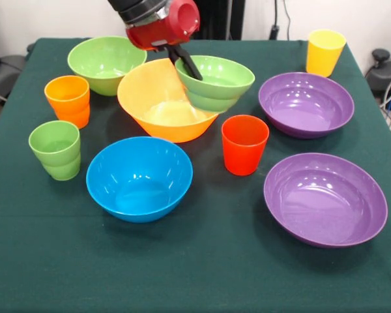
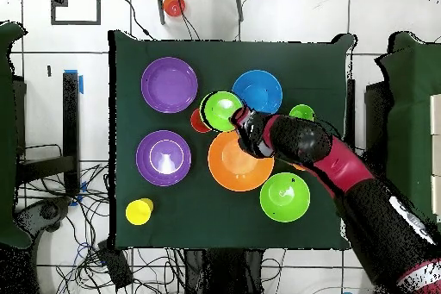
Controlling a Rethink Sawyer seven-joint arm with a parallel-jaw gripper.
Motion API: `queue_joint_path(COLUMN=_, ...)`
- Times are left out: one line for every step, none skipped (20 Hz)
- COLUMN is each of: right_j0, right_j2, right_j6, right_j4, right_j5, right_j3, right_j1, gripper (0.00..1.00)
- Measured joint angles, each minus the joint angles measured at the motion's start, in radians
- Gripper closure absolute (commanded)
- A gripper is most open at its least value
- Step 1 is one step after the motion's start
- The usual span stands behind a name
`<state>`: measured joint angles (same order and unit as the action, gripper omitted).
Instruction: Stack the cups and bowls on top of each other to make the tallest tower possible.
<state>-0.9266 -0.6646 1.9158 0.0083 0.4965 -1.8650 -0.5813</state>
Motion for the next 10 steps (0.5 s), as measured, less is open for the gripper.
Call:
queue_joint_path(right_j0=0.000, right_j2=0.000, right_j6=0.000, right_j4=-0.002, right_j5=-0.011, right_j3=-0.004, right_j1=0.004, gripper=1.00)
queue_joint_path(right_j0=0.000, right_j2=0.000, right_j6=0.000, right_j4=-0.007, right_j5=-0.030, right_j3=-0.010, right_j1=0.014, gripper=1.00)
queue_joint_path(right_j0=0.000, right_j2=0.000, right_j6=0.000, right_j4=-0.008, right_j5=-0.035, right_j3=-0.013, right_j1=0.018, gripper=1.00)
queue_joint_path(right_j0=0.000, right_j2=0.000, right_j6=0.000, right_j4=-0.009, right_j5=-0.037, right_j3=-0.014, right_j1=0.021, gripper=1.00)
queue_joint_path(right_j0=0.000, right_j2=0.000, right_j6=0.000, right_j4=-0.009, right_j5=-0.038, right_j3=-0.016, right_j1=0.025, gripper=1.00)
queue_joint_path(right_j0=0.000, right_j2=0.000, right_j6=0.000, right_j4=-0.010, right_j5=-0.040, right_j3=-0.018, right_j1=0.029, gripper=1.00)
queue_joint_path(right_j0=0.000, right_j2=0.000, right_j6=0.000, right_j4=-0.010, right_j5=-0.040, right_j3=-0.018, right_j1=0.032, gripper=1.00)
queue_joint_path(right_j0=0.000, right_j2=0.000, right_j6=0.000, right_j4=-0.010, right_j5=-0.040, right_j3=-0.018, right_j1=0.038, gripper=1.00)
queue_joint_path(right_j0=0.000, right_j2=0.000, right_j6=0.000, right_j4=-0.010, right_j5=-0.040, right_j3=-0.018, right_j1=0.041, gripper=1.00)
queue_joint_path(right_j0=0.000, right_j2=0.000, right_j6=0.000, right_j4=-0.010, right_j5=-0.040, right_j3=-0.018, right_j1=0.044, gripper=1.00)
